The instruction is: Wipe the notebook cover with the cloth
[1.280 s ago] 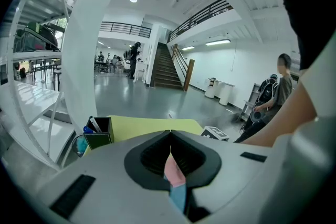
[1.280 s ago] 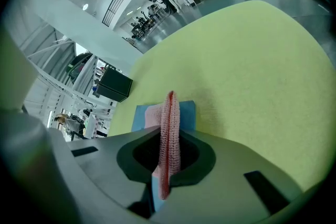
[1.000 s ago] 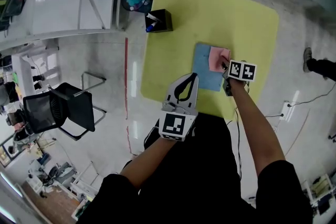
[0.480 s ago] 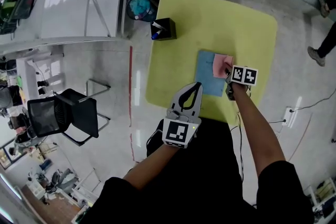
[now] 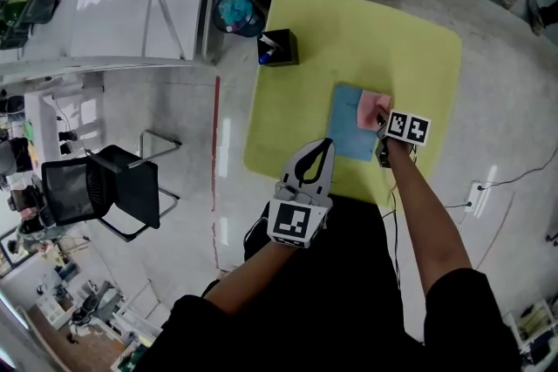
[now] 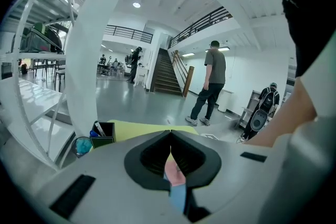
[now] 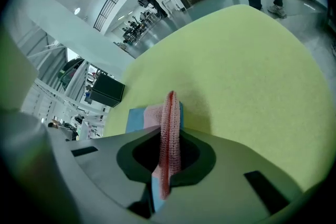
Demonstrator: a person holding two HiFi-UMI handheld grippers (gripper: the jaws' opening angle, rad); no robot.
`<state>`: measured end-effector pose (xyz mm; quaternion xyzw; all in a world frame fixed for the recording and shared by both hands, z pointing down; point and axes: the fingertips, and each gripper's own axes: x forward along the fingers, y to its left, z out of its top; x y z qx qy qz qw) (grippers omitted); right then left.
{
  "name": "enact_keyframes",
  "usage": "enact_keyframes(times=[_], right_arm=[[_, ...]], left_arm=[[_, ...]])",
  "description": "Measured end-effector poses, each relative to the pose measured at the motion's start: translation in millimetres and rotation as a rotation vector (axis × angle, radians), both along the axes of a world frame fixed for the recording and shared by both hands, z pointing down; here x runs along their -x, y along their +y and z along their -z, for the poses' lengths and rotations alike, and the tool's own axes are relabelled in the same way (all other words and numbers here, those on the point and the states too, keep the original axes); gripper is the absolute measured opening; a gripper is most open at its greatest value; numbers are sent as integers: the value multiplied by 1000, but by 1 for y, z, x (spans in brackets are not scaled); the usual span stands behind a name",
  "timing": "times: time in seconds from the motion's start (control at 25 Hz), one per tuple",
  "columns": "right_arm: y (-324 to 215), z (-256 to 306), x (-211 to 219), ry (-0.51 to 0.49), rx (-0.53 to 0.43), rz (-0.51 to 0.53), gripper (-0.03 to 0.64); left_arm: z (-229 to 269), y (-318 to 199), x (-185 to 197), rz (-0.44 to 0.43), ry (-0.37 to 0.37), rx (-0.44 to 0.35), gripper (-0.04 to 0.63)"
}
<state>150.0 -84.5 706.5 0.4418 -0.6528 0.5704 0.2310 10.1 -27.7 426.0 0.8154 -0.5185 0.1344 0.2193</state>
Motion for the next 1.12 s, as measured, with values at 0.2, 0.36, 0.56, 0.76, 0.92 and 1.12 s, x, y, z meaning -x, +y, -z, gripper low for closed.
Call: enact_keyframes(times=[0.2,0.36,0.56,0.76,0.92,1.12], right_arm=[[0,19,8,-31,-40,-18,37],[0,46,34,-76,-83,-9,37],[5,74,77,-147,-106,10,37],[15,77,120,-196,-103,45,37],[26,64,137,-225,-59,14,37],[38,45,151,-208,-29,42,37]], left_arm=[[4,7,15,32,14,-9,14],[5,18,32,50,11,-8,14],[9,31,50,70,10,-13,14],[10,38,72,108,3,-31,14],[9,43,83,145,-1,-30,14],[11,49,93,173,7,-36,14]])
